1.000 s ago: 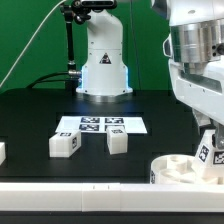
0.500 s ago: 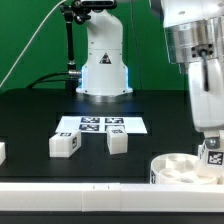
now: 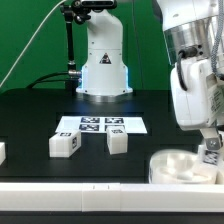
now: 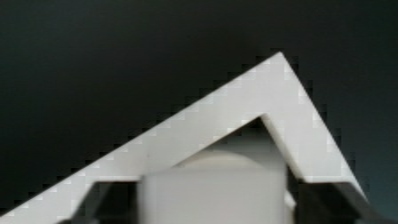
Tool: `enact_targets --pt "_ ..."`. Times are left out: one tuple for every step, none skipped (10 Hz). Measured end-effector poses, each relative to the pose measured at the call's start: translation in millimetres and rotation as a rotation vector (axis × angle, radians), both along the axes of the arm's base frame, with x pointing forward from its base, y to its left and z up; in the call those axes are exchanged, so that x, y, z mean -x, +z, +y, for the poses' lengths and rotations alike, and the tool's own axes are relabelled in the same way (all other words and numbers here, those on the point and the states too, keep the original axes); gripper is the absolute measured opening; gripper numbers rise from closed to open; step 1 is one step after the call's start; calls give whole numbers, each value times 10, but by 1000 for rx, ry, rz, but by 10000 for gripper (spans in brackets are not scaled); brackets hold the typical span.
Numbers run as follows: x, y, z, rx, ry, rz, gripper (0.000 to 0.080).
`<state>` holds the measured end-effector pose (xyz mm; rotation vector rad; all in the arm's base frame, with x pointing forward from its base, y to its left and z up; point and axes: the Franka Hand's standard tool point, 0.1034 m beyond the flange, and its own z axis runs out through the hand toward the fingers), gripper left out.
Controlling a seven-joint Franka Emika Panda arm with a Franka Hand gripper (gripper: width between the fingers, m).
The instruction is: Assemble stool
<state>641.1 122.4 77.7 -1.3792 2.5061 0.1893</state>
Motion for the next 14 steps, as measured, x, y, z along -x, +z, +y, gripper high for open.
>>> enact_targets --pt "0 0 1 2 10 -2 574" --pt "-1 1 0 3 18 -5 626" --pt "-1 53 -29 13 103 -18 626" --pt "-10 161 -69 20 191 -33 645" --pt "-12 268 -85 21 299 -42 645" --pt "-31 318 -96 22 334 -55 649" --pt "-17 291 -84 22 336 -52 649" --pt "-13 284 -80 22 337 -50 649" --pt "-13 284 -79 22 338 -51 649" --pt "-12 282 -79 22 338 -50 649" --pt "15 270 -96 30 410 -50 649" --pt "83 252 -174 28 583 -35 649" --pt "90 259 -293 29 671 -46 649" --pt "80 284 -387 37 725 -67 649"
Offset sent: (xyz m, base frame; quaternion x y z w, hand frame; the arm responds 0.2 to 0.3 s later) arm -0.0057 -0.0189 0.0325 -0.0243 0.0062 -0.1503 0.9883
